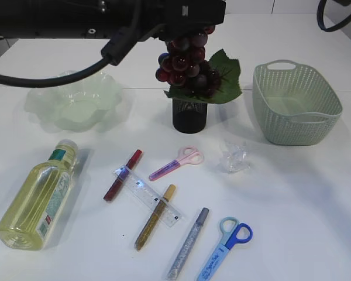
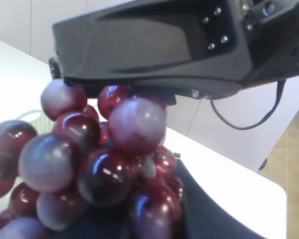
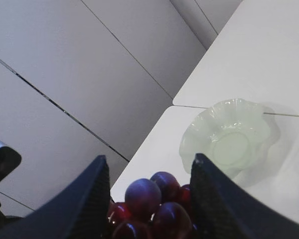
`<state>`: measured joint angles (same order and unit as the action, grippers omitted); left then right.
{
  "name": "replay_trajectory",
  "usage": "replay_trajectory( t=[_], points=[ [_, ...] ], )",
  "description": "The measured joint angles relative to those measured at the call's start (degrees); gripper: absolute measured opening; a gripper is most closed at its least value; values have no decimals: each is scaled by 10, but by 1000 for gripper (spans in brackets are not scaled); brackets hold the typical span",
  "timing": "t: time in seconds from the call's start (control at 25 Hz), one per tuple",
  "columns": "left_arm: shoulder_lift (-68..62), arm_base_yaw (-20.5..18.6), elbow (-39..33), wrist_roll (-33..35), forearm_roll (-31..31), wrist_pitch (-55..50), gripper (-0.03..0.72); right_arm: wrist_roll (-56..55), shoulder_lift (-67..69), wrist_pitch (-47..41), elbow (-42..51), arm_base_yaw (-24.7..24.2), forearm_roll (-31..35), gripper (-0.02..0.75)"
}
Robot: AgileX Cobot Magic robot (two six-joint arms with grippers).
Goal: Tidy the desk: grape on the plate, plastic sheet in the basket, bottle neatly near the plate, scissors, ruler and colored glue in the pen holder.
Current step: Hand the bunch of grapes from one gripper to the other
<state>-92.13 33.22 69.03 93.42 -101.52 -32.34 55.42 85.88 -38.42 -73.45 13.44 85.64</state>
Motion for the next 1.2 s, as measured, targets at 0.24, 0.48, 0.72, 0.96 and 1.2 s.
replay_trajectory(
  t=[0.24, 0.48, 0.72, 0.96, 1.2],
  points=[
    [0, 0, 0, -1, -1, 4, 107, 0, 0, 15, 0, 0, -2, 444],
    [0, 0, 0, -1, -1, 20, 107, 0, 9, 21, 0, -9, -2, 540],
    [0, 0, 0, -1, 4, 44, 106, 0, 9, 23, 0, -32, -2, 546],
    [-2, 0, 0, -27, 24, 84, 106, 0, 9, 16, 0, -68, -1, 548],
    [-2, -15, 0, -97, 46, 122, 105, 0, 9, 15, 0, -86, -58, 547]
  ],
)
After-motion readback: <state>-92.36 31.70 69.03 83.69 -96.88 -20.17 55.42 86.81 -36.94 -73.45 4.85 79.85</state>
